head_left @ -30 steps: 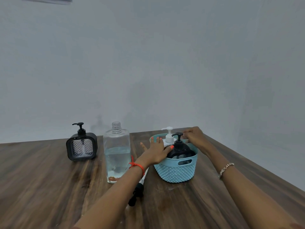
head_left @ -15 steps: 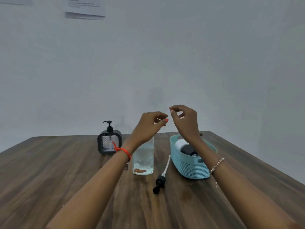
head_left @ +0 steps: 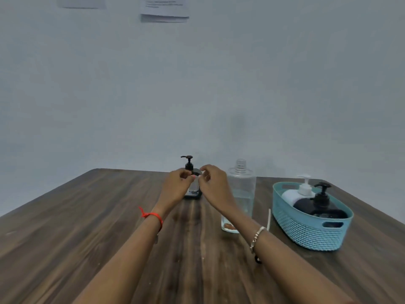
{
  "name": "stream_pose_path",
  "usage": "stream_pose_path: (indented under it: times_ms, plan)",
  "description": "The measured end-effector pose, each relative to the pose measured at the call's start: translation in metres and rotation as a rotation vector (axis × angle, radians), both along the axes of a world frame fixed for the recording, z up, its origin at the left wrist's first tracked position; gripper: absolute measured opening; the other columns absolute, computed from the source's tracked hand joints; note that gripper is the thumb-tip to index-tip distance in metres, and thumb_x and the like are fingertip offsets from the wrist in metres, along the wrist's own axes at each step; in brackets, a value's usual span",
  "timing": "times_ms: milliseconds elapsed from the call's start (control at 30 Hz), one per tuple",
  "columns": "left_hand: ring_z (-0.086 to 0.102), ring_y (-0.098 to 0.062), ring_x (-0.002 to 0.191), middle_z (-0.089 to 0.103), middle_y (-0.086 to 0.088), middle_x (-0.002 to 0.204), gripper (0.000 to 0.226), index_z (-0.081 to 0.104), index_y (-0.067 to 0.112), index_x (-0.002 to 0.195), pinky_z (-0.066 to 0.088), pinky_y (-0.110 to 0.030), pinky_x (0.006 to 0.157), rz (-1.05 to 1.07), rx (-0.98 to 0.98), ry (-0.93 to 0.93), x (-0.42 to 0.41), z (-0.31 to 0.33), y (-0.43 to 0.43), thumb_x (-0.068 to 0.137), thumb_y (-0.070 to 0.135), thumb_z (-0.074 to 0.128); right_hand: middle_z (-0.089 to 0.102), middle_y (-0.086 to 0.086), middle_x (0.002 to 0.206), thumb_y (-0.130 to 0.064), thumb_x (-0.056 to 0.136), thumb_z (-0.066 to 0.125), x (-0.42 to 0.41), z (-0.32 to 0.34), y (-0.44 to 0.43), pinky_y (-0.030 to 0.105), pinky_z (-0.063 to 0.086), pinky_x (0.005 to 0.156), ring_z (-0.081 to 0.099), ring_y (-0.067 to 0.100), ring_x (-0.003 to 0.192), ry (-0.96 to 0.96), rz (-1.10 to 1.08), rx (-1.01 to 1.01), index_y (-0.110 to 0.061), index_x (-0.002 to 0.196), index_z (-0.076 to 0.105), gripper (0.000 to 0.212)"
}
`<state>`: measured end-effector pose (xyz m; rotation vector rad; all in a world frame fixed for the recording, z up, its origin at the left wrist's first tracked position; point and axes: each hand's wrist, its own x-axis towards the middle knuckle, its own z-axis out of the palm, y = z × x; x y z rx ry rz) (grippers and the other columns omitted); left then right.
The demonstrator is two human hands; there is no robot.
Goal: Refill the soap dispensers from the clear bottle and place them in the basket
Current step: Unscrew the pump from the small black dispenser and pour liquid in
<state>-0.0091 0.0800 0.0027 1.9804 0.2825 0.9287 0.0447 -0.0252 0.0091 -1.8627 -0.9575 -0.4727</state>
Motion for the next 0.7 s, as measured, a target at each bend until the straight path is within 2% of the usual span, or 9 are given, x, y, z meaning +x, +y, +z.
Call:
stream_pose_path:
  times_ms: [67, 133, 233, 300, 367, 433, 500, 600, 700]
  plan:
    - [0.053, -0.018, 0.079, 0.06, -0.009, 0.083, 0.016, 0.061, 0.003, 0.086, 0.037, -0.018, 0.062, 0.018, 0.066, 0.137, 0.009, -0.019, 0.014, 0.089, 0.019, 0.056, 0.061, 0.014, 0.104, -0.008, 0.086, 0.049, 0.008, -0.015, 0.019, 0.029, 0.04, 0.078, 0.055, 0.028, 0.1, 0.106, -0.039, -0.063, -0.002, 0.108, 0.057, 0.024]
    - [0.051, -0.018, 0.08, 0.057, -0.009, 0.087, 0.012, 0.056, 0.008, 0.087, 0.036, -0.021, 0.06, 0.028, 0.076, 0.216, 0.02, -0.034, 0.026, 0.088, 0.019, 0.057, 0.058, 0.011, 0.107, -0.012, 0.088, 0.047, 0.019, -0.027, 0.036, 0.025, 0.033, 0.073, 0.053, 0.026, 0.105, 0.184, -0.099, -0.136, -0.004, 0.109, 0.054, 0.023]
    - [0.048, -0.016, 0.087, 0.054, -0.004, 0.093, 0.017, 0.058, 0.008, 0.098, 0.033, -0.023, 0.06, 0.053, 0.083, 0.275, 0.038, -0.049, 0.046, 0.088, 0.022, 0.059, 0.052, 0.01, 0.116, -0.018, 0.089, 0.049, 0.041, -0.038, 0.059, 0.029, 0.036, 0.083, 0.047, 0.026, 0.113, 0.249, -0.14, -0.181, -0.005, 0.112, 0.051, 0.026]
    - [0.046, -0.019, 0.1, 0.052, -0.004, 0.1, 0.018, 0.055, 0.011, 0.103, 0.035, -0.02, 0.069, 0.069, 0.068, 0.288, 0.05, -0.054, 0.059, 0.088, 0.02, 0.06, 0.05, 0.013, 0.12, -0.019, 0.088, 0.052, 0.057, -0.041, 0.074, 0.033, 0.036, 0.094, 0.043, 0.028, 0.117, 0.265, -0.165, -0.156, -0.003, 0.114, 0.048, 0.03]
    - [0.038, -0.025, 0.125, 0.043, -0.015, 0.13, 0.044, 0.043, 0.0, 0.126, 0.03, -0.02, 0.092, 0.077, 0.019, 0.302, 0.061, -0.057, 0.072, 0.089, 0.018, 0.059, 0.047, 0.013, 0.124, -0.02, 0.087, 0.053, 0.072, -0.04, 0.087, 0.036, 0.035, 0.1, 0.041, 0.029, 0.12, 0.288, -0.185, -0.091, -0.003, 0.118, 0.046, 0.036]
    - [0.023, -0.026, 0.139, 0.024, -0.019, 0.149, 0.069, 0.021, -0.006, 0.14, 0.019, -0.025, 0.108, 0.081, -0.021, 0.312, 0.072, -0.06, 0.084, 0.089, 0.019, 0.059, 0.044, 0.012, 0.131, -0.024, 0.088, 0.054, 0.085, -0.037, 0.098, 0.039, 0.034, 0.104, 0.038, 0.028, 0.125, 0.302, -0.188, -0.017, -0.004, 0.125, 0.043, 0.045]
    - [0.014, -0.026, 0.143, 0.014, -0.019, 0.154, 0.08, 0.01, -0.005, 0.144, 0.014, -0.029, 0.113, 0.064, -0.066, 0.307, 0.085, -0.062, 0.095, 0.088, 0.021, 0.06, 0.041, 0.01, 0.139, -0.03, 0.089, 0.054, 0.096, -0.035, 0.109, 0.042, 0.031, 0.108, 0.033, 0.026, 0.131, 0.316, -0.166, 0.015, -0.005, 0.133, 0.039, 0.053]
    - [0.015, -0.025, 0.144, 0.014, -0.015, 0.156, 0.084, 0.007, 0.0, 0.146, 0.016, -0.031, 0.113, 0.028, -0.156, 0.271, 0.102, -0.064, 0.107, 0.087, 0.021, 0.063, 0.045, 0.009, 0.138, -0.034, 0.09, 0.052, 0.11, -0.033, 0.127, 0.043, 0.028, 0.109, 0.033, 0.026, 0.133, 0.327, -0.134, -0.012, -0.009, 0.136, 0.036, 0.054]
    - [0.022, -0.026, 0.142, 0.02, -0.011, 0.155, 0.084, 0.008, 0.005, 0.147, 0.023, -0.035, 0.113, -0.035, -0.23, 0.244, 0.112, -0.065, 0.113, 0.086, 0.02, 0.063, 0.053, 0.005, 0.125, -0.033, 0.091, 0.05, 0.114, -0.03, 0.139, 0.032, 0.023, 0.092, 0.034, 0.026, 0.126, 0.354, -0.119, -0.034, -0.013, 0.127, 0.043, 0.042]
